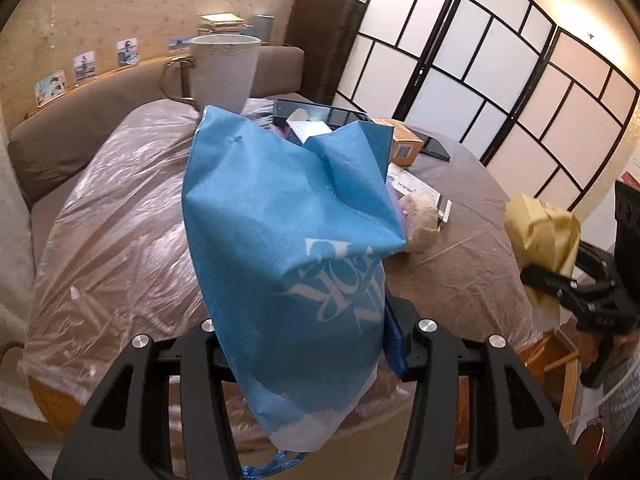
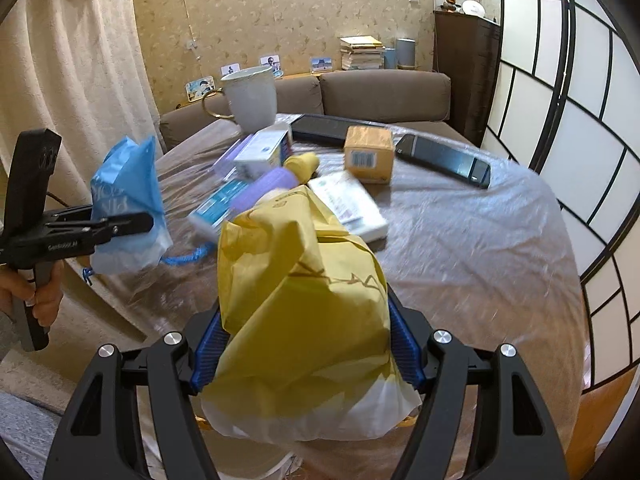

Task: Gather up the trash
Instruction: 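Carry the blue bag with the left tool while the right tool carries the yellow bag toward the white bin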

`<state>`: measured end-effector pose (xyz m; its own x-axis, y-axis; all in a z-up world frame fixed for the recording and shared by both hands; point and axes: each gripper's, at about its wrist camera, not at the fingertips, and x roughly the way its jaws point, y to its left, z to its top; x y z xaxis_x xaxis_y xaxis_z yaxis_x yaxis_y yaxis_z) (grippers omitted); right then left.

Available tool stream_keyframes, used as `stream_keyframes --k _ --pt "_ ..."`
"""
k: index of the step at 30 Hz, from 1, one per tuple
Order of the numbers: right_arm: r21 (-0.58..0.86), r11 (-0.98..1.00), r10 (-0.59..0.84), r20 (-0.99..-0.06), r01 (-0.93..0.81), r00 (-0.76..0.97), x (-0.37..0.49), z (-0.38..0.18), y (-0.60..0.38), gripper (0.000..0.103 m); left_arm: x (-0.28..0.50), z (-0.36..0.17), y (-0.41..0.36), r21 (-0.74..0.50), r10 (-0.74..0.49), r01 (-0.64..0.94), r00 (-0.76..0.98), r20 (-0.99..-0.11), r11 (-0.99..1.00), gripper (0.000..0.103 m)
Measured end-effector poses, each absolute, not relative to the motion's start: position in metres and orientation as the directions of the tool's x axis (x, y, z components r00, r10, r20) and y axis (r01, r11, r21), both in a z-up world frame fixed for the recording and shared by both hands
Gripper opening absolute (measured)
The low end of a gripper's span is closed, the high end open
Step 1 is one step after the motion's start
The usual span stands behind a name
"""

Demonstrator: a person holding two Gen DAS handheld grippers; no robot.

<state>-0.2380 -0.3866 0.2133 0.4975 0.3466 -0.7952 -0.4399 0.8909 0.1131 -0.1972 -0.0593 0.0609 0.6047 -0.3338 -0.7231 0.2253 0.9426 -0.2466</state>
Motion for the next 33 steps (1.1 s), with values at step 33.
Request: stream_keyframes --k 33 --pt "0.205 0.859 0.418 -0.81 -0.469 0.411 -0.326 0.194 -0.365 0.069 -0.297 0.056 -0.08 -0.165 -0.329 0.317 0.586 -0.74 0.934 0.051"
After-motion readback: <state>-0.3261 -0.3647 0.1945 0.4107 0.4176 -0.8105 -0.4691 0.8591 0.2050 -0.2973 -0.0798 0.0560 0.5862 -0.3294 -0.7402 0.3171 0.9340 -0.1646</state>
